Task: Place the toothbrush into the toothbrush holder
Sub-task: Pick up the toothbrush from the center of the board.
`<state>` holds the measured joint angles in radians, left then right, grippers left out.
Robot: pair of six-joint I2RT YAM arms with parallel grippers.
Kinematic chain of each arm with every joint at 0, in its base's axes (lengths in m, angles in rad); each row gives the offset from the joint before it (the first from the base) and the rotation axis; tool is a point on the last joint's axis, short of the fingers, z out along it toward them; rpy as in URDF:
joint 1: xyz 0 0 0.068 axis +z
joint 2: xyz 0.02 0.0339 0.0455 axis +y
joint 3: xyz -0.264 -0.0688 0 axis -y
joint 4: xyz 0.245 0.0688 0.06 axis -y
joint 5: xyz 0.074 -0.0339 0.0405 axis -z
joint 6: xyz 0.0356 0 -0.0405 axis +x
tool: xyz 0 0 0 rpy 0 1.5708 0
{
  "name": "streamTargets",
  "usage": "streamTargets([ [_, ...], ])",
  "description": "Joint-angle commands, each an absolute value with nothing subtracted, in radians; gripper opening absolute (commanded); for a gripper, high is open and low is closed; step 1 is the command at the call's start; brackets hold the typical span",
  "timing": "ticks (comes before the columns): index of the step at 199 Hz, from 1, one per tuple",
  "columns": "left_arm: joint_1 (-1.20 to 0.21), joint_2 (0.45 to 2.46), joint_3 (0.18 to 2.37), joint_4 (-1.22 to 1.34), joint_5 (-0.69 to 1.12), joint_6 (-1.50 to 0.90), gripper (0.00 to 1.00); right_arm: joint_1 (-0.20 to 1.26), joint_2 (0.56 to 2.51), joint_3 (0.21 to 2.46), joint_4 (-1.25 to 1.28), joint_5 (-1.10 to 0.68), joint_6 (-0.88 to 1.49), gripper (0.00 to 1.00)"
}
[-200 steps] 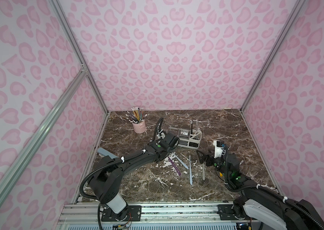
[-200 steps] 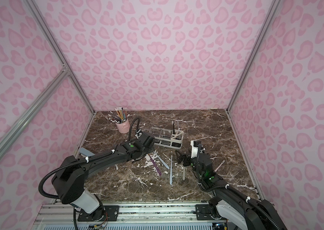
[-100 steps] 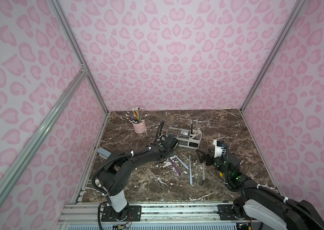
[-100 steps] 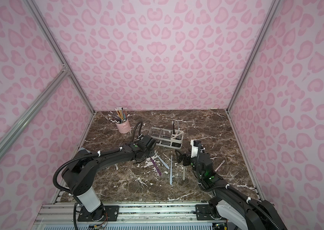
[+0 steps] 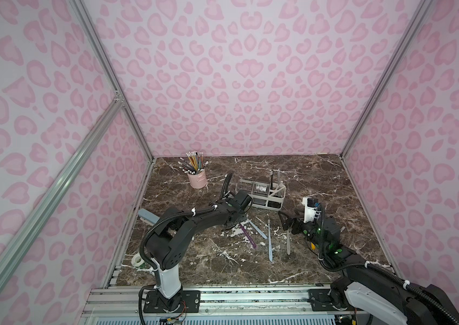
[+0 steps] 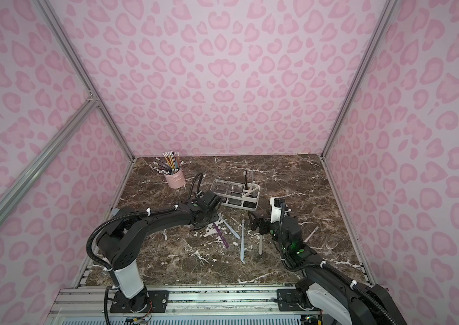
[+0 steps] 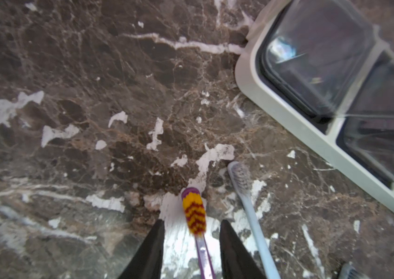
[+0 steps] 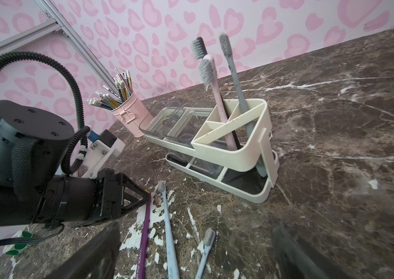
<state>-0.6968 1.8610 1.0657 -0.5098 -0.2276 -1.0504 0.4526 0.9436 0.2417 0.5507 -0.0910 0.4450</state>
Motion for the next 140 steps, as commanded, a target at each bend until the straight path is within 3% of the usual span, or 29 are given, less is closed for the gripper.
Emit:
streamTargets([
  [1, -0.689, 1.871, 1.063, -0.472, -0.224, -1.061, 0.37, 0.457, 0.94, 0.256, 0.572, -0.083, 0.438, 0.99],
  [140, -0.678, 1.908, 1.074, -0.471, -0.228, -1.044, 0.25, 0.46, 0.937, 0.255, 0.57, -0.076, 0.436, 0.99],
])
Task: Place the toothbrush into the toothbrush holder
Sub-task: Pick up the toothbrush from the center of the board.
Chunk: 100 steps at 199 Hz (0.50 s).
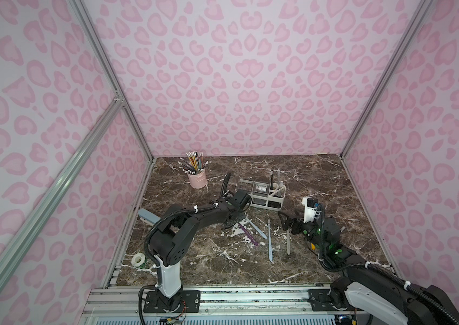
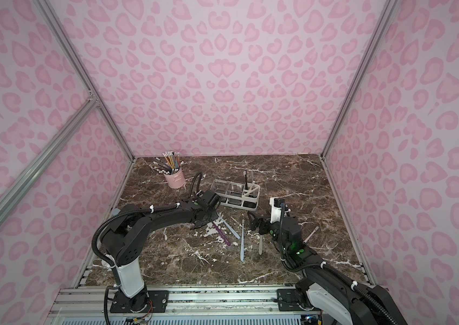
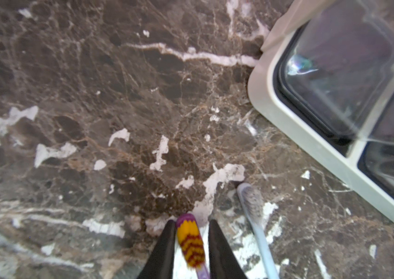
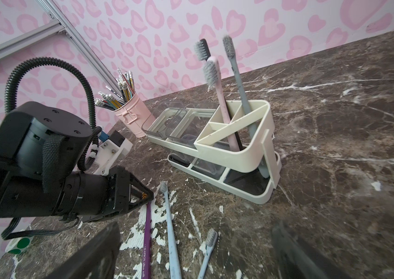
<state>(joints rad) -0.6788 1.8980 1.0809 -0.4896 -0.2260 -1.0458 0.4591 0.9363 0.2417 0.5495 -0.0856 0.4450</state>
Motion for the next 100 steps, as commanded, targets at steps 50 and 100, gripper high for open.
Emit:
streamTargets([
  [50, -0.676, 1.914, 1.08, -0.478, -0.231, -1.034, 0.21, 0.463, 0.945, 0.256, 0.574, -0.075, 0.434, 0.99],
  [100, -0.675, 1.923, 1.081, -0.486, -0.235, -1.02, 0.18, 0.466, 0.964, 0.26, 0.579, -0.08, 0.433, 0.99],
])
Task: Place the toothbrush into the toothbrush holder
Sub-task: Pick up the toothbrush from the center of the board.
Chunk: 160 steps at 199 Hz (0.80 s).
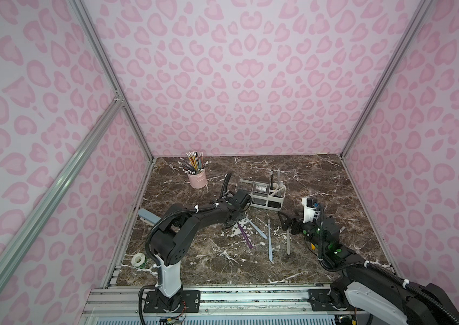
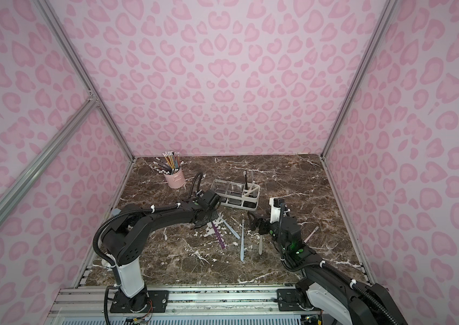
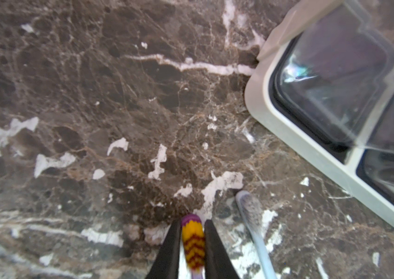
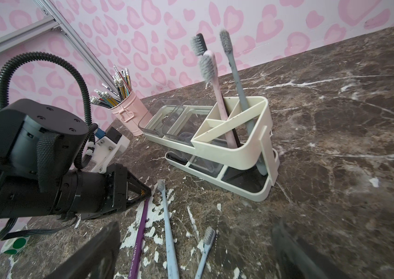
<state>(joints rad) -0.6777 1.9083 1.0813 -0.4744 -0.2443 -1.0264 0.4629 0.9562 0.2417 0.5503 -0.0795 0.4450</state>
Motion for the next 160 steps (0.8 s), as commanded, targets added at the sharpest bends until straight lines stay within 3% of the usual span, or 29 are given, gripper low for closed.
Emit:
streamTargets([
  [1, -0.675, 1.924, 1.082, -0.487, -0.234, -1.02, 0.18, 0.466, 0.964, 0.26, 0.579, -0.081, 0.433, 0.99],
  [97, -0.675, 1.873, 1.072, -0.522, -0.244, -0.994, 0.09, 0.492, 1.006, 0.272, 0.6, -0.117, 0.421, 0.99],
  [160, -0.675, 1.78, 1.078, -0.548, -0.269, -0.995, 0.07, 0.566, 1.152, 0.329, 0.663, -0.308, 0.403, 0.99],
])
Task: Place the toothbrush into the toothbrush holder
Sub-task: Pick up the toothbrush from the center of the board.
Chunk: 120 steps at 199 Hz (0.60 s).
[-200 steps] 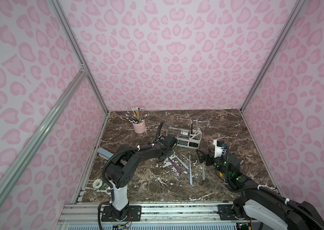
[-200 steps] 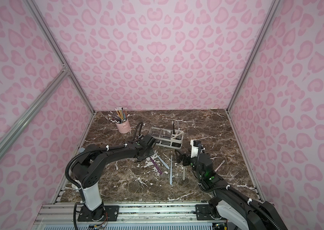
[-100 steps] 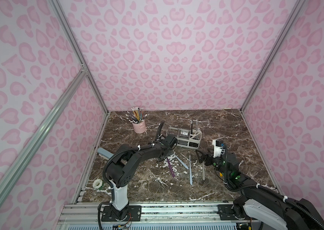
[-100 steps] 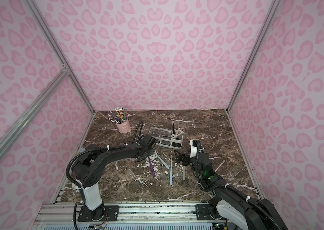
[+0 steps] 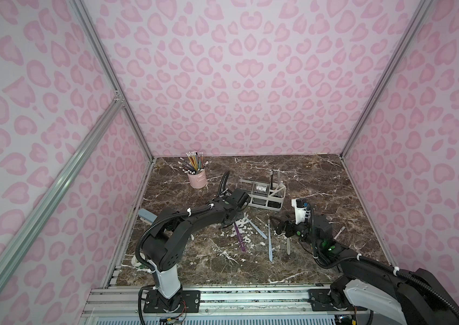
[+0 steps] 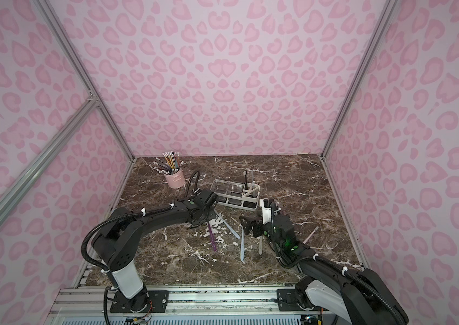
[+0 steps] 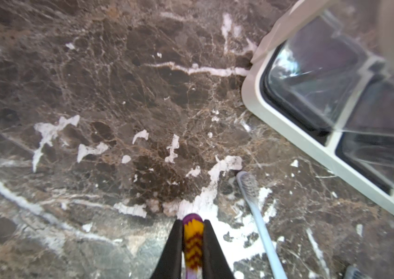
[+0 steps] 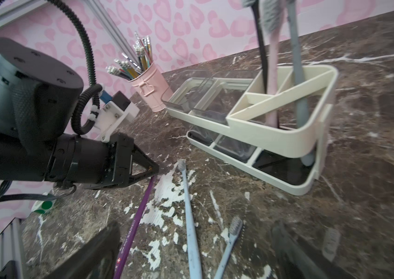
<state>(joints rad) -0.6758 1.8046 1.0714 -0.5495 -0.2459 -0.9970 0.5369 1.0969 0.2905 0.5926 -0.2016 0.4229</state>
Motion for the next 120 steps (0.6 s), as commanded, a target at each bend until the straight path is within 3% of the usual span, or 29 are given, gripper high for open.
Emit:
streamTargets([
  [1, -0.675, 1.78, 1.078, -0.548, -0.27, -0.995, 0.07, 0.567, 1.156, 0.331, 0.663, -0.312, 0.403, 0.99],
  [65, -0.68, 1.742, 1.121, -0.569, -0.279, -0.993, 0.06, 0.636, 1.433, 0.459, 0.711, -0.607, 0.438, 0.95],
  [120, -0.687, 1.686, 1.156, -0.587, -0.329, -0.981, 0.06, 0.696, 1.533, 0.533, 0.672, -0.653, 0.408, 0.91],
])
